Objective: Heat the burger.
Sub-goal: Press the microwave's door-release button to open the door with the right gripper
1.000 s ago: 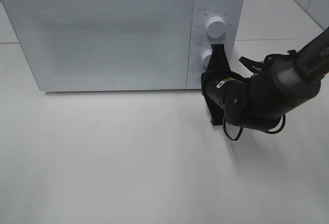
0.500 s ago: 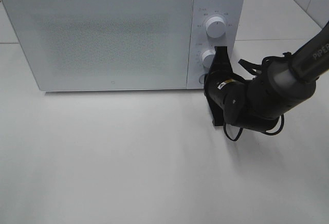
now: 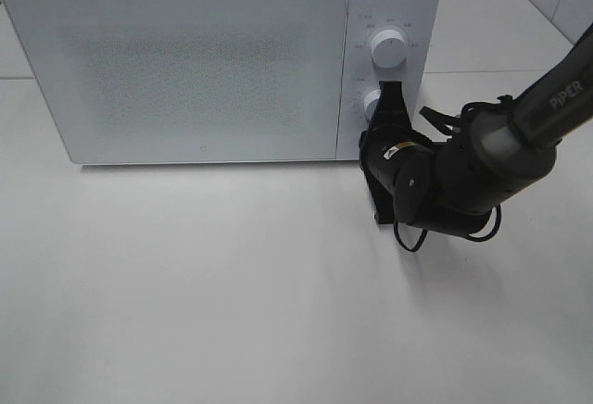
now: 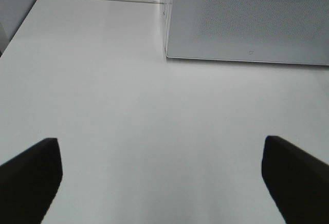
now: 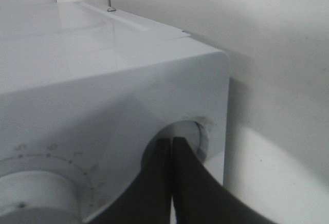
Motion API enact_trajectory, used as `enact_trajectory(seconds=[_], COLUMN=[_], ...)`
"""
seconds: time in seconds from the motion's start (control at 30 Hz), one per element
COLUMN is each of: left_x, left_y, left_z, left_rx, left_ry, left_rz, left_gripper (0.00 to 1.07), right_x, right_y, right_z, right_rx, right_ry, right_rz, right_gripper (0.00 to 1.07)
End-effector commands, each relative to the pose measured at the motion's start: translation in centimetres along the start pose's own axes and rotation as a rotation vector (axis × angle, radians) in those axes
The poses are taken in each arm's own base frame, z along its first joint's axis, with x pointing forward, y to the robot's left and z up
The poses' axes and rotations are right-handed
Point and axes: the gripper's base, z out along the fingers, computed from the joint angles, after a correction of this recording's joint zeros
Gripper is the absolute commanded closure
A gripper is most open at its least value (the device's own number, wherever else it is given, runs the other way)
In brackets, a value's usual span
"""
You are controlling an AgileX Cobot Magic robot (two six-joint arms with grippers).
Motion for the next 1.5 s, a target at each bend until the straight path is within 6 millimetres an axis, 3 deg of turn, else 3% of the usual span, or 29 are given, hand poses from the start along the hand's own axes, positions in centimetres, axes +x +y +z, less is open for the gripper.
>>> enact_trajectory(seconds=[0.03,0.47,0.93,1.23,1.5], left_x=[0.0,0.0,0.0,0.0,0.0], left_y=[-0.1,-0.1,-0.1,-0.1,-0.1], left_z=[0.0,0.0,0.0,0.0,0.0], left_rx=[0.005,0.005,0.005,0.005,0.005], left_ry=[-0.015,-0.015,-0.015,-0.015,-0.015], left_rz=[-0.004,-0.004,-0.004,-0.004,-0.004], left_gripper=[0.09,0.09,0.09,0.09,0.09], right_x=[-0.1,-0.2,-0.5,-0.3,0.1], right_y=[4.2,5.0,5.3,3.1,2.3], right_z=[0.6,1.8,1.0,-0.9,-2.4], right_rx=[-0.27,-0.378,-0.346,-0.155,-0.01], right_ry=[-0.03,-0.102,-0.108,-0.037,0.043], right_rz=[0.013,0.038,0.025,0.014,-0.044], right_gripper=[1.07,1.07,1.07,1.07,1.07])
